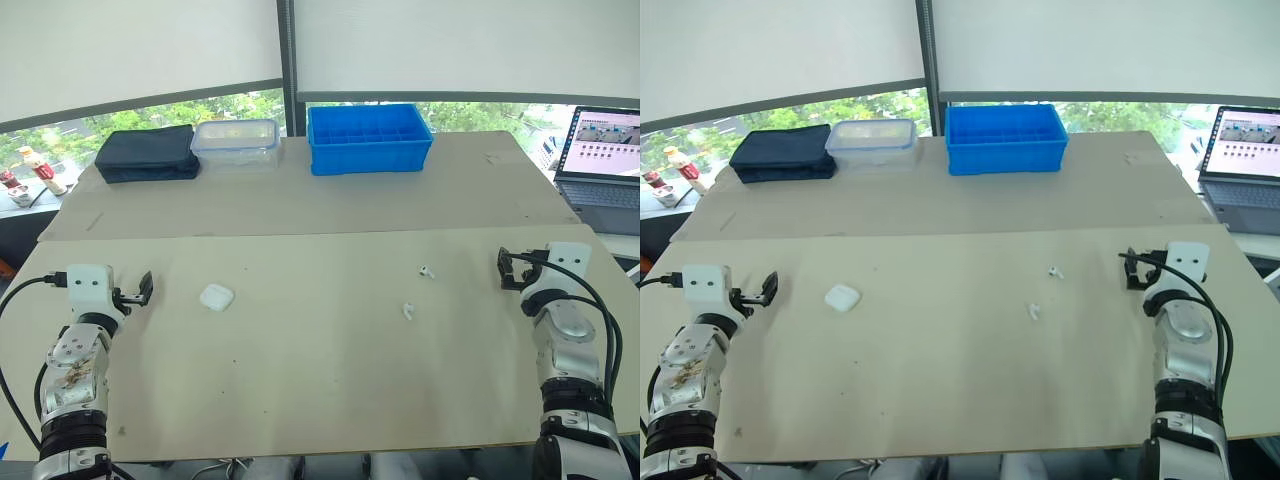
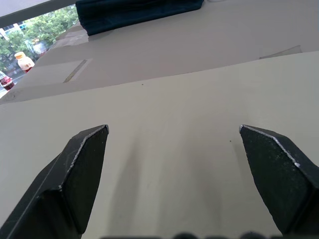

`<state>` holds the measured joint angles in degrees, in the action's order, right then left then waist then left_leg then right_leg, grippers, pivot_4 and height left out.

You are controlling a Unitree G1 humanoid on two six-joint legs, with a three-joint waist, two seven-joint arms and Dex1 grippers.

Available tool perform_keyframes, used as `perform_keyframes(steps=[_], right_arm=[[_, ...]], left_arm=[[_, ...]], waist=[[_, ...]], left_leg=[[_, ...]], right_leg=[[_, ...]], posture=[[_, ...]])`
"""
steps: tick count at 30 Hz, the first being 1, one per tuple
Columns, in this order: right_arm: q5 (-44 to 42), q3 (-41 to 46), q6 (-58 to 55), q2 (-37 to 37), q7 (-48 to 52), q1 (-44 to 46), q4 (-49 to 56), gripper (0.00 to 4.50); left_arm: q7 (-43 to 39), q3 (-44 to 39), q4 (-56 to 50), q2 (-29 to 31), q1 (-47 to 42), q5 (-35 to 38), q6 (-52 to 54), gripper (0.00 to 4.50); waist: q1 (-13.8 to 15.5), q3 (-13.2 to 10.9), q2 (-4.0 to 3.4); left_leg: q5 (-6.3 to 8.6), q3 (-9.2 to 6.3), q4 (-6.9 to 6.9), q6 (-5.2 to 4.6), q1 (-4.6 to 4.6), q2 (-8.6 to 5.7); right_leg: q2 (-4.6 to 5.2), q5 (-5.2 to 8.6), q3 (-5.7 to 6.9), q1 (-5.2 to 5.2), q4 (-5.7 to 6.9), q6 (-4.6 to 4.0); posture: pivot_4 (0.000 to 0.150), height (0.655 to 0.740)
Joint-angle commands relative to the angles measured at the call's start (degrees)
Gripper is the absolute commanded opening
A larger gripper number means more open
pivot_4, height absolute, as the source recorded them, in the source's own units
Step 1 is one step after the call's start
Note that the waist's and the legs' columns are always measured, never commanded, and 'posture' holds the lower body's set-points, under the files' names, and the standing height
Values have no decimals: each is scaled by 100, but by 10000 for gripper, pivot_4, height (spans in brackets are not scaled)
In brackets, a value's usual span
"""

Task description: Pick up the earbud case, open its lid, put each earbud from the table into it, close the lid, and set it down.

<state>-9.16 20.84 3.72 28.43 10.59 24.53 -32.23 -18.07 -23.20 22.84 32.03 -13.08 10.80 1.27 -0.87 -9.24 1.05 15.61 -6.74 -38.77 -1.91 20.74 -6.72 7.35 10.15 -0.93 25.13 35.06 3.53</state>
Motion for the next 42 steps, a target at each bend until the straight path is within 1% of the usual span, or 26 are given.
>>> perform_keyframes(steps=[1,8,11,14,15,19,21,23,26,31,36,42], right_arm=[[9,36,150,110,-32,79,156,45000],[-17,29,165,84,-28,57,249,45000],[-61,23,155,79,21,113,286,45000],[-198,-39,24,93,305,221,485,45000],[-240,-127,-27,111,517,277,571,45000],[-646,-755,-673,66,1871,593,1133,45000],[-840,-1118,-1024,13,2541,750,1358,45000],[-1020,-1373,-1333,-49,3032,891,1527,45000],[-1323,-1780,-1843,-179,3727,1064,1893,45000],[-1853,-2426,-2874,-335,4523,1067,2875,45000],[-2033,-2782,-3459,-319,4783,960,3616,45000],[-1988,-2860,-3597,-242,4828,898,3865,45000]], left_arm=[[-41,-60,-260,131,18,49,-36,44601],[-253,-238,-635,142,172,357,192,44601],[-435,-330,-1015,198,349,586,414,44601],[-743,-414,-1759,313,602,1010,943,44601],[-840,-416,-2076,372,701,1167,1173,44601],[-1300,-190,-3166,573,1024,1759,2129,44601],[-1536,-15,-3552,709,1040,2073,2649,44601],[-1745,141,-3700,863,982,2233,2997,44601],[-1993,490,-3676,1089,800,2203,3336,44601],[-2218,1068,-3063,1166,588,1652,3119,44601],[-2449,1313,-2437,1109,484,1325,2747,44601],[-2652,1412,-1974,995,396,1181,2572,44601]], waist=[[0,0,0],[-5,0,0],[-17,0,0],[-25,0,-1],[-27,-1,-1],[-62,-1,-2],[-73,-1,-2],[-82,-1,-2],[-68,-2,-3],[-41,-4,-6],[-16,-4,-6],[16,-4,-6]], left_leg=[[0,0,0,0,0,0],[0,0,0,0,0,0],[1,1,0,-1,0,1],[1,3,0,-2,2,4],[2,3,0,-2,2,5],[3,12,-1,-4,1,20],[7,24,-1,1,0,43],[13,28,-2,8,0,59],[17,27,-2,16,0,73],[20,28,-2,25,1,79],[26,29,-2,35,3,83],[26,31,-5,36,5,84]], right_leg=[[0,0,0,0,0,0],[0,0,-1,0,0,0],[0,0,-1,0,0,0],[-2,0,-3,2,-1,0],[-2,0,-3,2,0,0],[-14,-3,-5,0,-4,-4],[-33,-7,-5,0,-8,-11],[-50,-9,-5,0,-10,-18],[-69,-15,-5,3,-14,-32],[-79,-21,-10,11,-16,-41],[-84,-23,-8,26,-15,-47],[-83,-25,-7,26,-14,-50]], posture=[[1500,7400],[1500,7400],[1500,7400],[1500,7400],[1500,7400],[1500,7400],[1500,7400],[1500,7400],[1500,7400],[1500,7400],[1500,7400],[1500,7400]])
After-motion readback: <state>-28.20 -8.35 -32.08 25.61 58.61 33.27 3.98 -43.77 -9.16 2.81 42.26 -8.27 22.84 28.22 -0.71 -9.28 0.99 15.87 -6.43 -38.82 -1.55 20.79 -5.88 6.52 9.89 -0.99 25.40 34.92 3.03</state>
